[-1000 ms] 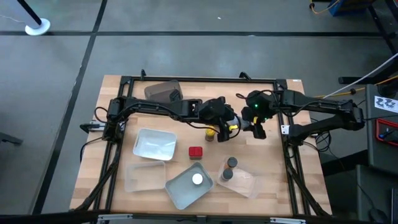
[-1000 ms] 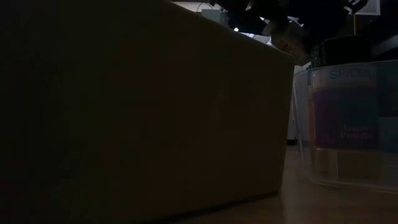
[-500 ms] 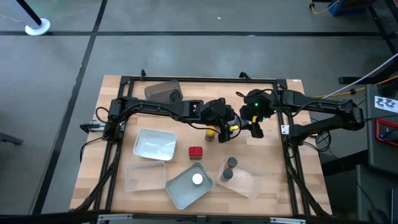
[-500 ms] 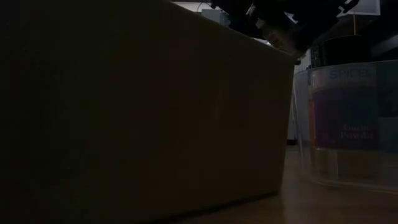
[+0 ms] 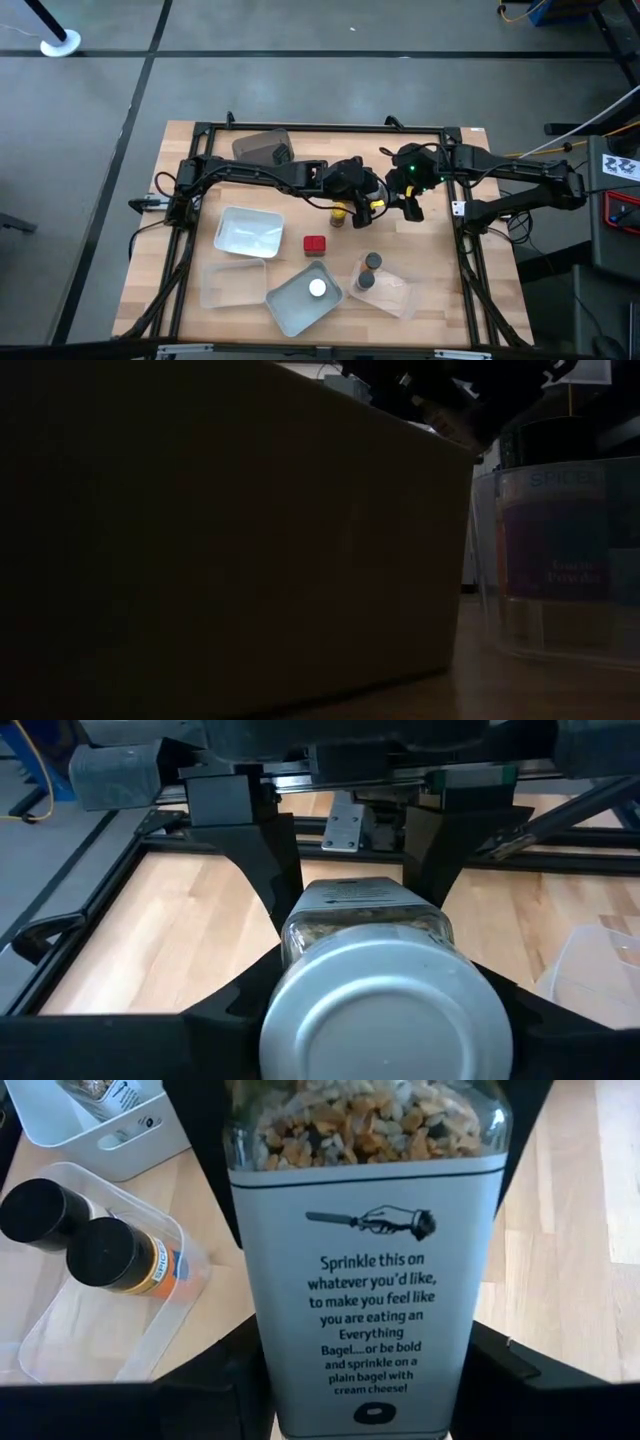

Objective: Sort spices by type
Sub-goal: Put the white seasoning bottle into the gray bin

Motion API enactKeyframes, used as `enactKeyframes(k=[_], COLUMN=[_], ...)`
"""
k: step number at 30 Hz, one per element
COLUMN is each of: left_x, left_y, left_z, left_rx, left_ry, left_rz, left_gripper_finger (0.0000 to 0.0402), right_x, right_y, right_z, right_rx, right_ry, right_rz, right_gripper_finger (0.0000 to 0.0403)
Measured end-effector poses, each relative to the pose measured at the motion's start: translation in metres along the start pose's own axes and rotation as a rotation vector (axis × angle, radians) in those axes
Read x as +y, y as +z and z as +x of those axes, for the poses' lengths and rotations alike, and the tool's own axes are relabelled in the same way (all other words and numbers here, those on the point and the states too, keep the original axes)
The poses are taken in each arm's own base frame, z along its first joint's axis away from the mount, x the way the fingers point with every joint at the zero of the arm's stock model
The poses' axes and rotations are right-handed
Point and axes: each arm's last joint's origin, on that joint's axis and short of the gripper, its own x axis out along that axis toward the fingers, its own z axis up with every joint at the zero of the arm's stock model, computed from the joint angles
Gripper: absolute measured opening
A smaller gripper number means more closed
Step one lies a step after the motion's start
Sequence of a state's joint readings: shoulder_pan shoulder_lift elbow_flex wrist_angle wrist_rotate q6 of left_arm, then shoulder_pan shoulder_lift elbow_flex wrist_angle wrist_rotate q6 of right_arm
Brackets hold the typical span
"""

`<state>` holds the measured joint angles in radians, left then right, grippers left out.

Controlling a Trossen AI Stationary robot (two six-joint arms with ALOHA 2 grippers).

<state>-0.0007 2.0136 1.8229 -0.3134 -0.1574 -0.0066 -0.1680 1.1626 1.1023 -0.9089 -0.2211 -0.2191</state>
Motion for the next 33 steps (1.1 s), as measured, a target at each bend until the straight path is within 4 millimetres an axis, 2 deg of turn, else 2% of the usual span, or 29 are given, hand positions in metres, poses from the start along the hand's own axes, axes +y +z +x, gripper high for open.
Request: enactKeyframes(k=[6, 12, 15, 20, 24, 29, 33], left_x=[-0.001, -0.002, -0.003, -0.009, -0.02, -0.044, -0.071], left_y=[0.0, -0.005, -0.004, 0.005, 0.01, 0.009, -0.002], left_z=[0.0, -0.002, -0.01, -0.04, -0.076, -0.121, -0.143], left_rx=[0.0, 0.059, 0.09, 0.122, 0.179, 0.27, 0.371], left_ry=[-0.002, -0.005, -0.01, -0.028, -0.061, -0.118, -0.17], left_rz=[0.001, 0.03, 0.037, 0.047, 0.047, 0.042, 0.023], left_gripper_finger=[0.0183, 0.0183, 0.0183, 0.0183, 0.0183, 0.0183, 0.0183], right_x=[0.0, 0.0, 0.0, 0.0, 0.0, 0.0, 0.0], right_y=[0.0, -0.001, -0.001, -0.003, -0.004, -0.006, -0.006], right_z=[0.0, 0.0, 0.0, 0.0, 0.0, 0.0, 0.0], right_rx=[0.002, 0.004, 0.006, 0.026, 0.044, 0.064, 0.064], right_ry=[0.005, 0.013, 0.012, 0.006, -0.002, -0.002, -0.008], right_rz=[0.004, 0.007, 0.009, 0.011, 0.013, 0.017, 0.016], right_gripper_finger=[0.0216, 0.0261, 0.0281, 0.0298, 0.03, 0.03, 0.03])
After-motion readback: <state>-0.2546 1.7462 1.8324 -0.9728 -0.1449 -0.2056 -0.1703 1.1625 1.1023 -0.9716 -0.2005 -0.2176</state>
